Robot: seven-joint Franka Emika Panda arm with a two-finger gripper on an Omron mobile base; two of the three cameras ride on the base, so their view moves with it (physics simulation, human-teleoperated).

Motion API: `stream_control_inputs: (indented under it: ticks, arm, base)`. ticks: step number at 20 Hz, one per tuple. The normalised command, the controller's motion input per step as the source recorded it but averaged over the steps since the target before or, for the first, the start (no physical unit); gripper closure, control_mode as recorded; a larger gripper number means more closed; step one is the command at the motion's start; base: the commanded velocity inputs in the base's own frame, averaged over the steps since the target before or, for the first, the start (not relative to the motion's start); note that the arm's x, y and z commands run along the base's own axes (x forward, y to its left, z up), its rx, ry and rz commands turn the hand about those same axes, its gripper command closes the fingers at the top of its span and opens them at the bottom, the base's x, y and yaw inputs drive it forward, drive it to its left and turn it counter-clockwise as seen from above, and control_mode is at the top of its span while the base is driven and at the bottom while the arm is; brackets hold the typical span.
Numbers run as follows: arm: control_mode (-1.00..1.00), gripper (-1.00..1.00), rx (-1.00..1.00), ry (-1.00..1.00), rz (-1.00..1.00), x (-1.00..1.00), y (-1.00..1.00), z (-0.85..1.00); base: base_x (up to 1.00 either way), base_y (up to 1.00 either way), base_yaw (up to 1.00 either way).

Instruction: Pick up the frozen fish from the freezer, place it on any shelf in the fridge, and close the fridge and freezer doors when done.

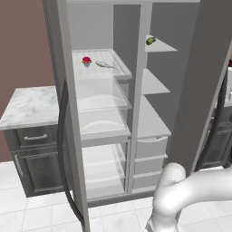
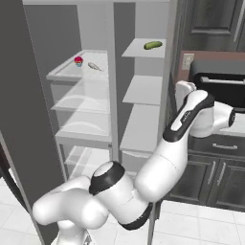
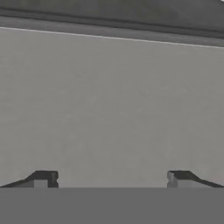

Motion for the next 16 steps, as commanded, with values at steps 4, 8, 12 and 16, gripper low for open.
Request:
stream_control_inputs:
  ticks: [4,8,12,16]
  arm:
    - [-1.00,-1.00,0.00,0.00,0.05,0.00,0.93,0.00]
    - [-1.00,-1.00,0.00,0.00,0.01,0.00,0.93,0.00]
    - [-1.00,-1.00,0.00,0.00,0.00,0.13,0.96,0.00]
    - [-1.00,-1.00,0.00,0.00,-0.04,0.34,0.73,0.00]
  base:
    - [0.00,0.00,0.00]
    - [0.00,0.00,0.00]
    - [0.00,0.00,0.00]
    - [0.00,0.00,0.00]
